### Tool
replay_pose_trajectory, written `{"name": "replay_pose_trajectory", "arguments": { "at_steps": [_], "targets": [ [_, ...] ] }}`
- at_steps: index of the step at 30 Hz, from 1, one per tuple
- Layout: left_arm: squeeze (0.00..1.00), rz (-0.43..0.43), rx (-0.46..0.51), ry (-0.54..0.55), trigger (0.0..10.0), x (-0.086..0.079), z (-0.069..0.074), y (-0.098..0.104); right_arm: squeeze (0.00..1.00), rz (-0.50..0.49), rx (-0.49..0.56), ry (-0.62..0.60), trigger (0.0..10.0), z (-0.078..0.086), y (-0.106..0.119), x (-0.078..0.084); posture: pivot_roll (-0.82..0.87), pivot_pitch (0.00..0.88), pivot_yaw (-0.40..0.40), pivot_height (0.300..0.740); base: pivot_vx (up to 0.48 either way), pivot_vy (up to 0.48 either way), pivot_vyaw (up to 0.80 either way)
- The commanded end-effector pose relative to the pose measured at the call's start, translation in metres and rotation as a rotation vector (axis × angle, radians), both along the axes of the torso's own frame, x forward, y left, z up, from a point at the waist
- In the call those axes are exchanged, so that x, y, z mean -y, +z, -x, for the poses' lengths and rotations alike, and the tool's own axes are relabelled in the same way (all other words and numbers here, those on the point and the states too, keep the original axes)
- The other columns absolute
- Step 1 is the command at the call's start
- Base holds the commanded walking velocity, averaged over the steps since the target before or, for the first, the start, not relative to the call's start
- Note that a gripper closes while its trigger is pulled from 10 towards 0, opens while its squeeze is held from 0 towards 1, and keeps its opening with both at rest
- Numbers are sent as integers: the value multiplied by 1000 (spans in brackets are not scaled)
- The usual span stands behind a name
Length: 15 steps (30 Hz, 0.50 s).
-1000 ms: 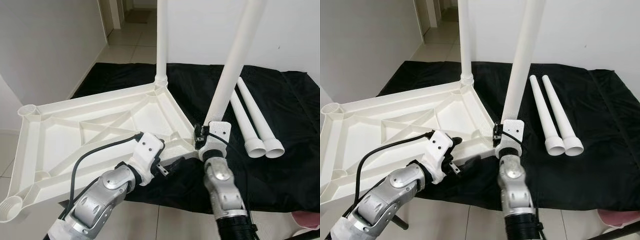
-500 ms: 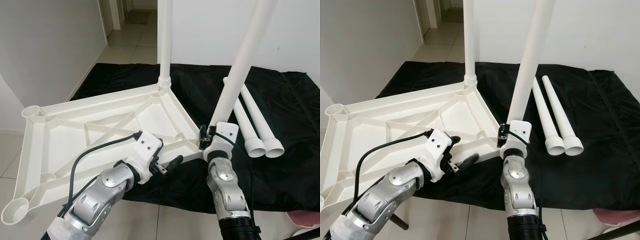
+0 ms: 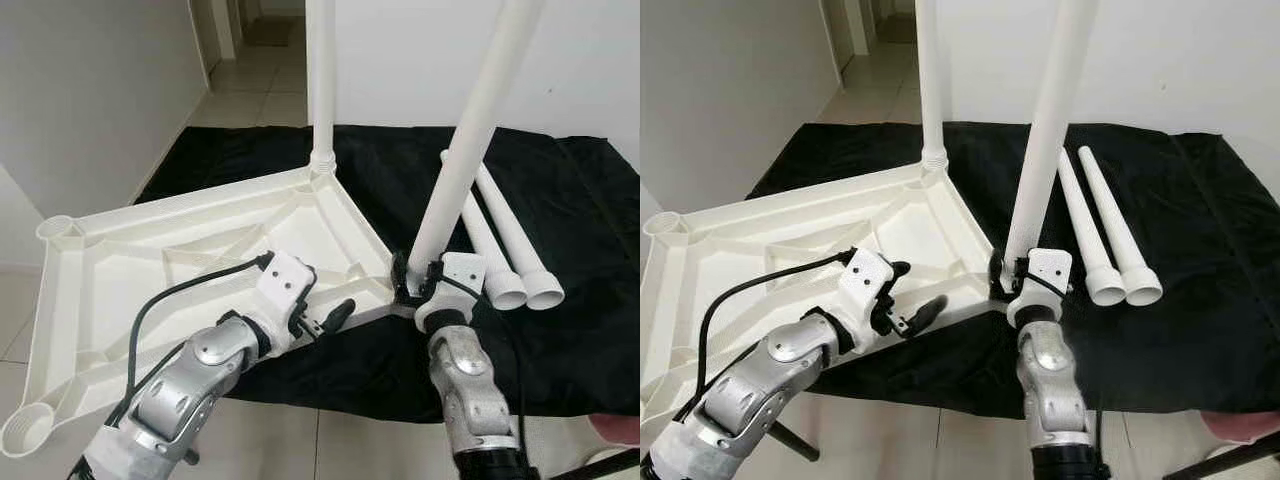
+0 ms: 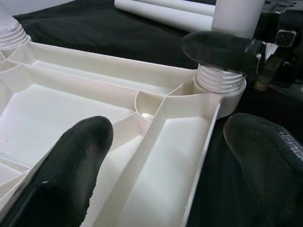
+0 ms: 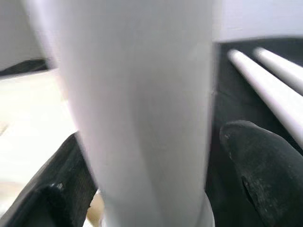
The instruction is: Building children table
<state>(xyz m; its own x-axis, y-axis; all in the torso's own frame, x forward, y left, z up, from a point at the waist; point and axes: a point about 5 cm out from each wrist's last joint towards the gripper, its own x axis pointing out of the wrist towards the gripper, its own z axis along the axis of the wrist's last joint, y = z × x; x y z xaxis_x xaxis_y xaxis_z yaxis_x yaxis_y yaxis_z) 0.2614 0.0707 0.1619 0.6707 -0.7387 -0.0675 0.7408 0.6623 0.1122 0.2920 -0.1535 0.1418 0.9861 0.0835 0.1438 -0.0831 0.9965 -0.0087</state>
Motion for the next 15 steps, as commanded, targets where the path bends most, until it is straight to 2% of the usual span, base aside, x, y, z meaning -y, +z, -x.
{"name": "replay_pose_trajectory", "arguments": {
  "at_steps": [1, 2, 5, 7, 10, 13, 15],
  "targets": [
    [0, -7, -19, -124, 10000, 2, 7, 0, 0, 2, 9, 49, 10000, -2, 0, -3, -41, 41, 61, 740, 0, 0, 0],
    [0, -7, -19, -125, 10000, 2, 7, 1, 0, 9, 11, 56, 10000, -2, 1, -2, -41, 41, 61, 740, 0, 0, 0],
    [0, -17, -27, -138, 10000, 4, 8, -1, 0, 89, 4, 186, 10000, -16, 3, 6, -32, 52, 67, 740, 0, 0, 0],
    [0, -18, -31, -138, 10000, 4, 7, -2, 0, 127, -3, 211, 10000, -21, 3, 10, -31, 55, 64, 740, 0, 0, 0],
    [0, -19, -32, -138, 10000, 5, 7, -2, 0, 132, -3, 213, 10000, -22, 3, 11, -31, 55, 64, 740, 0, 0, 0],
    [0, -14, -37, -157, 10000, 10, 11, -5, 0, 186, -22, 327, 10000, -32, 1, 10, -36, 53, 61, 740, 0, 0, 0],
    [0, -14, -36, -159, 10000, 12, 12, -6, 0, 211, -30, 362, 10000, -36, 1, 10, -27, 49, 56, 740, 0, 0, 0]
  ]
}}
